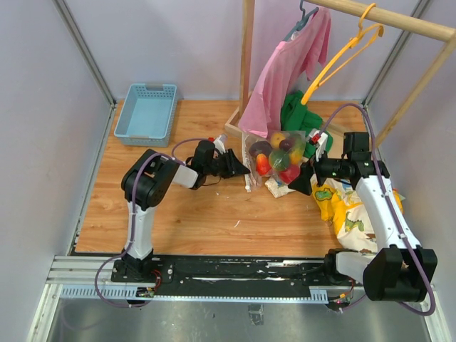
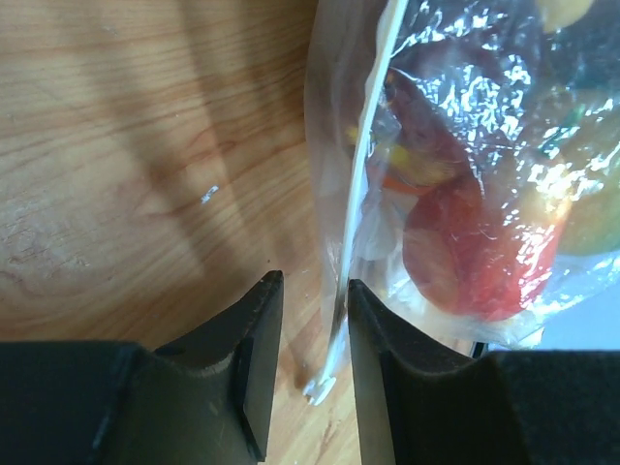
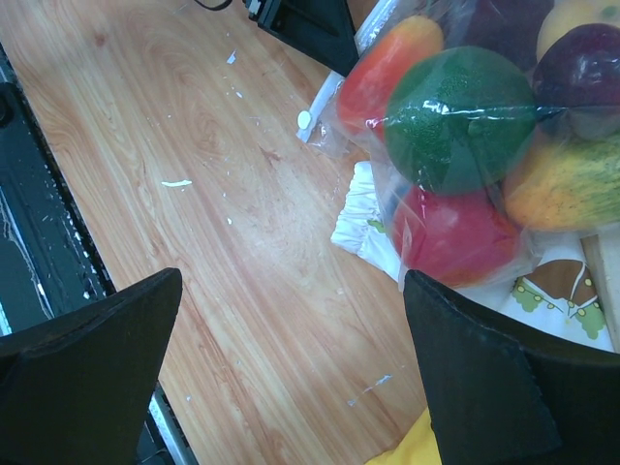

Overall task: Open the zip-top bag and remove the fake food
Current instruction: Pick up the zipper food storage bag at the center of the board.

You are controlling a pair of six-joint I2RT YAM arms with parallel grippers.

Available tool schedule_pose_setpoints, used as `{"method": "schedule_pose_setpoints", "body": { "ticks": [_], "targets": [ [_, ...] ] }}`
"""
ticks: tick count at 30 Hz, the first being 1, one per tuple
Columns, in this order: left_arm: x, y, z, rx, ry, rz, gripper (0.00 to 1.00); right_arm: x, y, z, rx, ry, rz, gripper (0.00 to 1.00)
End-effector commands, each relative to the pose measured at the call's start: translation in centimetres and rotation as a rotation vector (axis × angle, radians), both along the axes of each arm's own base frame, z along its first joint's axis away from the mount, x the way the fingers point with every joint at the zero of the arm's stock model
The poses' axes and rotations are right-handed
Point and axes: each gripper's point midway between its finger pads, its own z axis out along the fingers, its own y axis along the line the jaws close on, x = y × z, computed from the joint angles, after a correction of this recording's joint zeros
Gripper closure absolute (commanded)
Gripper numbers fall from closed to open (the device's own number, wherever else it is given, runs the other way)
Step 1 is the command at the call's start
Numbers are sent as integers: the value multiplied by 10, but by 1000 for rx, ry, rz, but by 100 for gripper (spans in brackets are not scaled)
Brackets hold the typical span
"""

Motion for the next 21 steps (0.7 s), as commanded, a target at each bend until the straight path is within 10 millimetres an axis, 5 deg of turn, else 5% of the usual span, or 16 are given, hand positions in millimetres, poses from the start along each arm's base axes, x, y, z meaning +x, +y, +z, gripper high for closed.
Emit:
{"method": "schedule_pose_setpoints", "body": {
  "ticks": [1, 6, 11, 21],
  "targets": [
    [-3, -13, 12, -67, -38, -72, 64, -3, 7, 1, 36, 32, 15, 2],
    [-4, -19, 26, -112, -75, -107, 73, -5, 7, 1, 32, 50, 20, 1],
    [-5, -24, 28, -162, -67, -125, 99, -11, 8, 4, 35, 52, 37, 1],
    [-36, -6, 83, -204, -106, -72, 100, -34, 13, 30, 44, -66, 154, 1]
  ]
}}
